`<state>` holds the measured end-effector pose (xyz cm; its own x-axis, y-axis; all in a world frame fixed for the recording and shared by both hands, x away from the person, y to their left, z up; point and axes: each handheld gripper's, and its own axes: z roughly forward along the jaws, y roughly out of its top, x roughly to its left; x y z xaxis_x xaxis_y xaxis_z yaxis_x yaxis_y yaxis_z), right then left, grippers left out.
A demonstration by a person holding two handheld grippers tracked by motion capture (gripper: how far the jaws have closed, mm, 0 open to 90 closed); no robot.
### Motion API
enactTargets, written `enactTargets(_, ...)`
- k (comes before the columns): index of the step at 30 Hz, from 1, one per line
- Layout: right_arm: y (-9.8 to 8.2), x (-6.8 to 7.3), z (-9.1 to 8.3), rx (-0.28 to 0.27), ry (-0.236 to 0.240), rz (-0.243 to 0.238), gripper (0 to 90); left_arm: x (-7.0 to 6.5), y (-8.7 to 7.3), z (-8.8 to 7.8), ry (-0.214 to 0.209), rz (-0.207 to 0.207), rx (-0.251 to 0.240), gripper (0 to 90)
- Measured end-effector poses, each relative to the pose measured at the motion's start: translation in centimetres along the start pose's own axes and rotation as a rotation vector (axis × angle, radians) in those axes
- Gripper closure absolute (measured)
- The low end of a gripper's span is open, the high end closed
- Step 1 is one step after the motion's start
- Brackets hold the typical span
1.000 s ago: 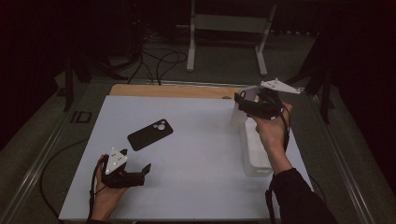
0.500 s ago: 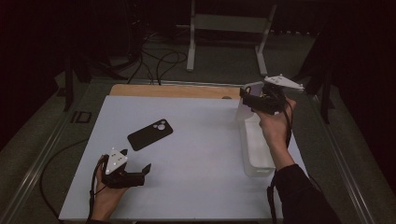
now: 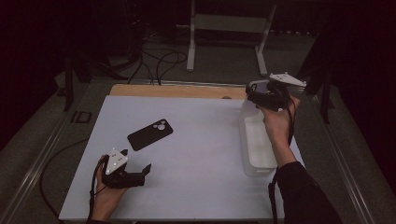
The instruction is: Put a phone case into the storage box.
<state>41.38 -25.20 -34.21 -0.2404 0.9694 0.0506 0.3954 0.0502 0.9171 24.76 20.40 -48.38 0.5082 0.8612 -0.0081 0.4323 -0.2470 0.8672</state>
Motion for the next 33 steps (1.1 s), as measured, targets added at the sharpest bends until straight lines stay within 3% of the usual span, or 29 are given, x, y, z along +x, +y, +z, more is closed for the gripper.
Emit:
enactTargets(18,-0.8,-2.1,1.8,0.029,-0.092,0.052,17.0,0.1,0.0,-0.1,-0.001,-0.004,-0.001,0.6)
enactTargets(33,-1.8,-2.9,3.1,0.043,-0.115,0.077,17.0,0.0,-0.1,0.0,-0.003,-0.004,0.000,0.6)
